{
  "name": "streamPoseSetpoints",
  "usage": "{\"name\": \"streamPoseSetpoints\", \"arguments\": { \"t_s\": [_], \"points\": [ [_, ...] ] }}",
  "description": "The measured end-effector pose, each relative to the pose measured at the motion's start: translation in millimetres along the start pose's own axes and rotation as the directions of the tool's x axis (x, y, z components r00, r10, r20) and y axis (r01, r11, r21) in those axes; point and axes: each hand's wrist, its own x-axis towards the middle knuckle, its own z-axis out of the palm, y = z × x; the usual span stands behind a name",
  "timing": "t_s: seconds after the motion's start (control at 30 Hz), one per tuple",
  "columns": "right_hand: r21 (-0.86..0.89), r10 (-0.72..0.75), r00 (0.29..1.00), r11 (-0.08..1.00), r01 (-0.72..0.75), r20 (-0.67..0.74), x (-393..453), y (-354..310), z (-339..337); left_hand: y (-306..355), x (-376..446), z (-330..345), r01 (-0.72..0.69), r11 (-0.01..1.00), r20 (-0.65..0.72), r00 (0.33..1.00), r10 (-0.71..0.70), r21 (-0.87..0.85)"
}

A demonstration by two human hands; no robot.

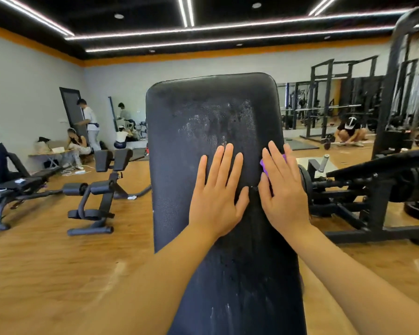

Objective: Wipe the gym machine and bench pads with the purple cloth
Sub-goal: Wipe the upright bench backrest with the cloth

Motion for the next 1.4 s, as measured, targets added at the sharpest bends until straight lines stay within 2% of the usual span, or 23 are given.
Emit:
{"name": "streamPoseSetpoints", "arguments": {
  "t_s": [0.23,0.4,0.53,0.7,0.8,0.87,0.93,1.0,1.07,1.17,1.23,1.3,1.4],
  "points": [
    [-0.062,-0.024,1.000,0.998,0.025,0.019,-49.8,-1.4,0.1,-1.0,-4.2,4.9,0.003,0.999,-0.048,0.999,-0.001,0.048],
    [-0.017,-0.026,0.999,1.000,0.025,-0.019,-99.1,-5.9,-7.5,-2.7,-4.1,4.5,0.002,0.999,-0.052,0.999,0.000,0.048],
    [-0.076,-0.068,0.998,0.995,0.067,-0.006,-124.2,-8.6,-13.6,-0.6,-5.1,5.1,-0.002,1.000,-0.077,0.997,0.004,0.030],
    [-0.035,0.002,1.000,0.999,-0.002,-0.023,-42.8,-6.8,-2.0,-0.8,-5.8,4.1,-0.006,1.000,-0.085,0.996,0.007,0.012],
    [-0.102,0.058,0.996,0.993,-0.066,-0.072,-7.6,-1.7,3.0,-1.1,-5.0,5.1,-0.018,1.000,-0.100,0.995,0.018,0.010],
    [-0.200,0.009,1.000,0.980,-0.007,0.008,-39.3,-5.1,0.9,-2.8,-5.2,5.0,-0.023,1.000,-0.097,0.995,0.024,0.012],
    [-0.294,-0.101,0.979,0.944,0.151,0.176,-109.1,-9.0,-3.3,-3.4,-5.0,5.1,-0.021,1.000,-0.095,0.995,0.023,0.016],
    [-0.245,-0.128,0.978,0.955,0.166,0.162,-183.4,-8.5,-5.2,-2.0,-4.6,5.0,-0.022,1.000,-0.093,0.995,0.023,0.013],
    [-0.172,-0.106,0.992,0.978,0.115,0.063,-216.0,-13.9,-13.2,-1.7,-4.9,5.2,-0.025,1.000,-0.090,0.996,0.026,0.012],
    [-0.297,-0.058,0.993,0.951,0.086,0.100,-188.0,-18.1,-21.1,-2.1,-4.1,4.2,-0.027,1.000,-0.080,0.996,0.028,0.015],
    [-0.322,0.030,0.995,0.947,0.002,0.096,-140.0,-20.6,-22.1,-2.2,-5.6,4.5,-0.025,1.000,-0.078,0.997,0.026,0.009],
    [-0.288,0.109,0.992,0.954,-0.086,0.067,-92.4,-17.8,-14.9,-1.4,-6.3,4.6,-0.028,1.000,-0.091,0.995,0.028,0.003],
    [-0.243,0.075,0.996,0.968,-0.063,0.039,-78.5,-11.5,-9.6,-1.1,-10.3,4.8,-0.034,0.999,-0.112,0.993,0.033,-0.006]
  ]
}}
